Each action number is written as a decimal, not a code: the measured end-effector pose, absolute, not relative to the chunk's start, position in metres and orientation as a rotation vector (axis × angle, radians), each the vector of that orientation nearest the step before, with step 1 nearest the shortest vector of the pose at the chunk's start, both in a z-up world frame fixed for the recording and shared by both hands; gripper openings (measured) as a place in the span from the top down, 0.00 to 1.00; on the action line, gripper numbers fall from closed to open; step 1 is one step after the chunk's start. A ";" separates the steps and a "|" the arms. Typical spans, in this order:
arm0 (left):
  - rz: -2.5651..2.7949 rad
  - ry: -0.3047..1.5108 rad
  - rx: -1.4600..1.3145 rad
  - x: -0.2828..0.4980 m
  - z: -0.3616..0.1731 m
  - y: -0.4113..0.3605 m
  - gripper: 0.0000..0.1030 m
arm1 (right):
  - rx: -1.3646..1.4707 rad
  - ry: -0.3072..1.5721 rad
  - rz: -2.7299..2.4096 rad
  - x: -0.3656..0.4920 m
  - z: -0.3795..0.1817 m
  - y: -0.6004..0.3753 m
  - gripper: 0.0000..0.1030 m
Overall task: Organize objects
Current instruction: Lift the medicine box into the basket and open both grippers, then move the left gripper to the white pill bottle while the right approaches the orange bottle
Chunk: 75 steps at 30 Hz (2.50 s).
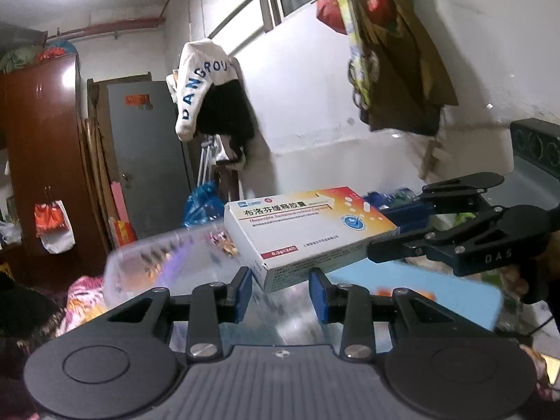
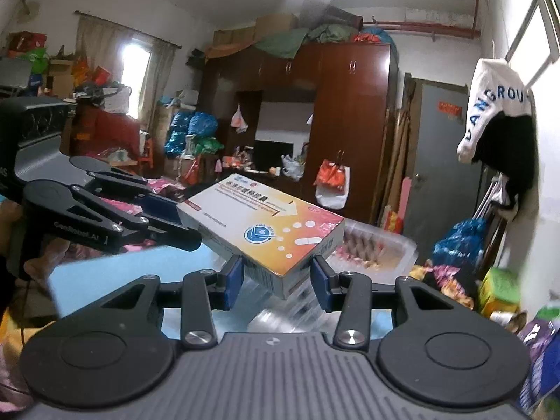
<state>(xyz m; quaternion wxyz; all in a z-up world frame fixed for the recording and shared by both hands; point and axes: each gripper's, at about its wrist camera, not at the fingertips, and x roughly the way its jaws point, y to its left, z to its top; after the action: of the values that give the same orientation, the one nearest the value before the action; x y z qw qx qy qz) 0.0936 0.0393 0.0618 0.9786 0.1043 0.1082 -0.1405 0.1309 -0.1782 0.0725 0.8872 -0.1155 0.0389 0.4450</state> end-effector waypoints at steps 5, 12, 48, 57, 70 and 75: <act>-0.256 0.240 0.212 0.147 0.098 0.037 0.61 | -0.229 0.114 0.907 0.183 0.099 -0.166 0.56; -0.220 0.314 0.196 0.206 0.095 0.037 0.61 | -0.250 0.187 0.864 0.227 0.089 -0.145 0.56; -0.060 0.313 0.011 0.109 0.005 0.070 0.18 | -0.082 0.407 0.678 0.219 0.022 -0.203 0.00; -0.077 0.355 0.022 0.110 -0.014 0.044 0.18 | -0.054 0.424 0.648 0.196 -0.003 -0.218 0.00; -0.092 0.460 0.037 0.155 -0.024 -0.014 0.18 | -0.023 0.477 0.655 0.179 -0.024 -0.227 0.00; -0.058 0.512 0.042 0.177 -0.026 -0.025 0.18 | -0.081 0.465 0.631 0.171 -0.027 -0.217 0.00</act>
<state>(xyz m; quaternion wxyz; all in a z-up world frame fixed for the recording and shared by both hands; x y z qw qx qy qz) 0.1770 -0.0250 -0.0260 0.9668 0.0210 0.2532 -0.0287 0.1715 -0.2173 -0.0271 0.9233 -0.0396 0.2267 0.3075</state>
